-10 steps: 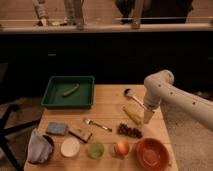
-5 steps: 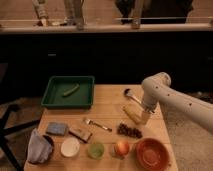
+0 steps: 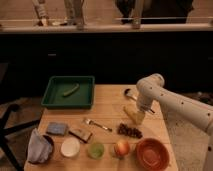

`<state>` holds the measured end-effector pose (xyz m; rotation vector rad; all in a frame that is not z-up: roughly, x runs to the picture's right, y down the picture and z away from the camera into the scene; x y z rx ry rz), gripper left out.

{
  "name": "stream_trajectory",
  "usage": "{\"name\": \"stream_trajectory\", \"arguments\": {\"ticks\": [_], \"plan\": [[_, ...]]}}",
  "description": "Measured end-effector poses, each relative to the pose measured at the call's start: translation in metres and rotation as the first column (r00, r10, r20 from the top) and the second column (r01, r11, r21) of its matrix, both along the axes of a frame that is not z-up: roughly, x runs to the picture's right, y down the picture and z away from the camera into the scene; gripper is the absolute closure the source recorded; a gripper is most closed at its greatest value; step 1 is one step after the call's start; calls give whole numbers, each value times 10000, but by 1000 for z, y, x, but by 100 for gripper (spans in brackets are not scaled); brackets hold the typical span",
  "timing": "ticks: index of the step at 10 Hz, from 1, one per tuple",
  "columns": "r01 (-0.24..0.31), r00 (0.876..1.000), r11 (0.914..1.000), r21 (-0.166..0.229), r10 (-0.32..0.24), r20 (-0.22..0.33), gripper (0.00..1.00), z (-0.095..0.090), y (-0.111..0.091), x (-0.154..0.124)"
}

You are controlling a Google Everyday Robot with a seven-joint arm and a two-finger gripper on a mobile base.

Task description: Place banana in tray

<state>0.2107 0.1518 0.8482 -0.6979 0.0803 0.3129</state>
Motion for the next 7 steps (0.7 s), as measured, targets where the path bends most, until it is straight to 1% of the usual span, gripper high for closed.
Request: {"name": "stream_trajectory", "arguments": {"ticks": [4, 7], "plan": [[-627, 9979, 9980, -56, 627, 180, 20, 16, 4, -2], [-817, 9964, 9964, -231, 823, 227, 20, 26, 15, -1]]}}
